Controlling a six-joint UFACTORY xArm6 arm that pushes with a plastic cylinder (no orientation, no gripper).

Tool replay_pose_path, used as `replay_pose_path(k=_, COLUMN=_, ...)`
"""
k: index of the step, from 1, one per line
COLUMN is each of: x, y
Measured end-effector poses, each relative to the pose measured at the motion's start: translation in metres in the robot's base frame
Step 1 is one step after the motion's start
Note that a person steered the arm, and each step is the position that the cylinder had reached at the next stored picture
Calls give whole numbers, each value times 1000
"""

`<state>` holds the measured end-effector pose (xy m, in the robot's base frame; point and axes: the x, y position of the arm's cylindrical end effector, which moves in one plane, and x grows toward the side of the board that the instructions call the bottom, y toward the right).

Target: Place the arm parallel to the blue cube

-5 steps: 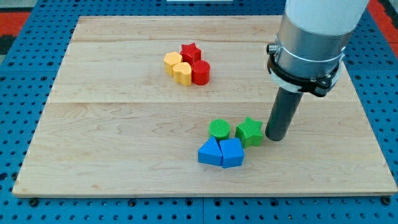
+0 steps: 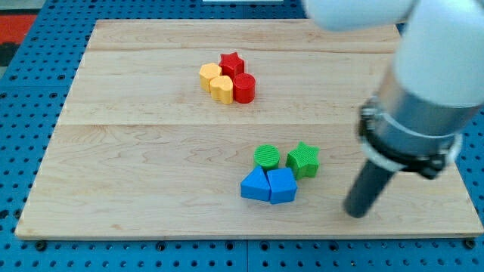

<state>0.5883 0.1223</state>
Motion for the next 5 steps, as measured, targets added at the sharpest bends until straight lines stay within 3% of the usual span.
replay_pose_path(k=4, x=-10, y=-18)
replay_pose_path(k=5, x=-7, y=3)
